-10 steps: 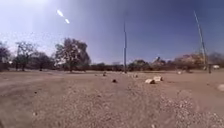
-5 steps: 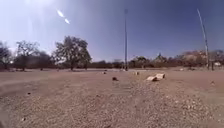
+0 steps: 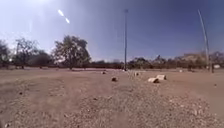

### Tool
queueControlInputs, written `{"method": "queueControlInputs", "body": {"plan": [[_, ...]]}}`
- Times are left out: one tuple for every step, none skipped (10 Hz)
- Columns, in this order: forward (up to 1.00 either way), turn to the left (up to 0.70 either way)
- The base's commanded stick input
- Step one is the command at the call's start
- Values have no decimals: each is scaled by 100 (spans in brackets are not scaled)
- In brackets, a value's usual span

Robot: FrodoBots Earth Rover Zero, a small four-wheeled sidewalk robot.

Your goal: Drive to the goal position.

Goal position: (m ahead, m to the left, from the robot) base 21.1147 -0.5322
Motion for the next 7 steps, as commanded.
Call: {"method": "queueControlInputs", "body": {"plan": [[50,0],[50,0],[50,0],[50,0],[50,0],[50,0],[50,0]]}}
